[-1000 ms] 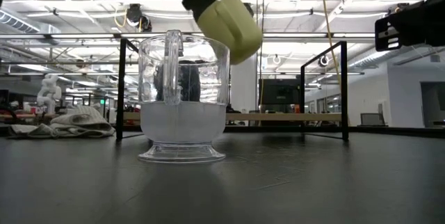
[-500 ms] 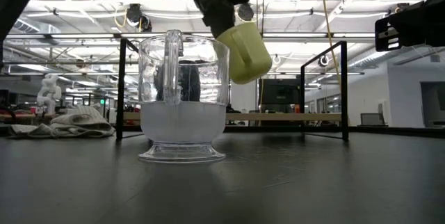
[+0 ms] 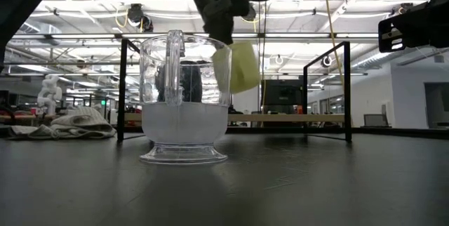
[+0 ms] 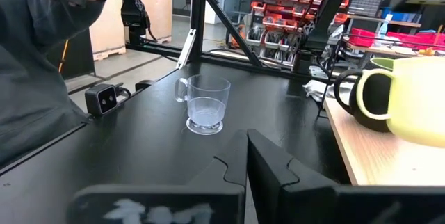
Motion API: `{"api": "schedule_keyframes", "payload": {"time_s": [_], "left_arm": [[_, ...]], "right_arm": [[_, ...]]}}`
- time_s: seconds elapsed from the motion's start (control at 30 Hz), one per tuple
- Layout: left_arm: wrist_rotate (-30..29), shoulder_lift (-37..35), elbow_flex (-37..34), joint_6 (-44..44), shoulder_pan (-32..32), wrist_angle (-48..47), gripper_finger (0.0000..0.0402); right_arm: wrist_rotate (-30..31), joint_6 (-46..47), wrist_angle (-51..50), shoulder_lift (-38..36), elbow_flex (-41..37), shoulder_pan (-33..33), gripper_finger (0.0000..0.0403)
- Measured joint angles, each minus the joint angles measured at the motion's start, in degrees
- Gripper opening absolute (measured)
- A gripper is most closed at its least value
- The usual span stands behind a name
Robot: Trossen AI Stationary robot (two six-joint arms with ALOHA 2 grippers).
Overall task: Stack small to large cups/mugs on shelf
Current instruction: Put the yellow mug on the shelf
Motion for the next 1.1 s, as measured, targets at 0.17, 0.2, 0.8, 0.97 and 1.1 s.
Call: {"api": "schedule_keyframes", "payload": {"time_s": [0.17, 0.2, 0.8, 0.97, 1.1], "left_arm": [[-0.7, 0.6, 0.0, 0.3, 0.3, -0.9, 0.0003], [-0.7, 0.6, 0.0, 0.4, 0.2, -1.1, 0.0003], [-0.7, 1.8, -0.3, 1.2, -2.0, -0.7, 0.0003], [-0.8, 1.8, -1.9, 1.2, -1.9, -0.4, 0.0003], [-0.8, 1.8, -3.1, 1.3, -1.9, -0.3, 0.0003]], "right_arm": [[0.0, 0.1, 0.0, 0.0, 0.0, 0.0, 0.0000], [0.0, 0.1, 0.0, 0.0, 0.0, 0.0, 0.0000], [0.0, 0.0, 0.0, 0.0, 0.0, 0.0, 0.0000], [0.0, 0.2, 0.0, 0.0, 0.0, 0.0, 0.0000], [0.0, 0.1, 0.1, 0.0, 0.0, 0.0, 0.0000]]}}
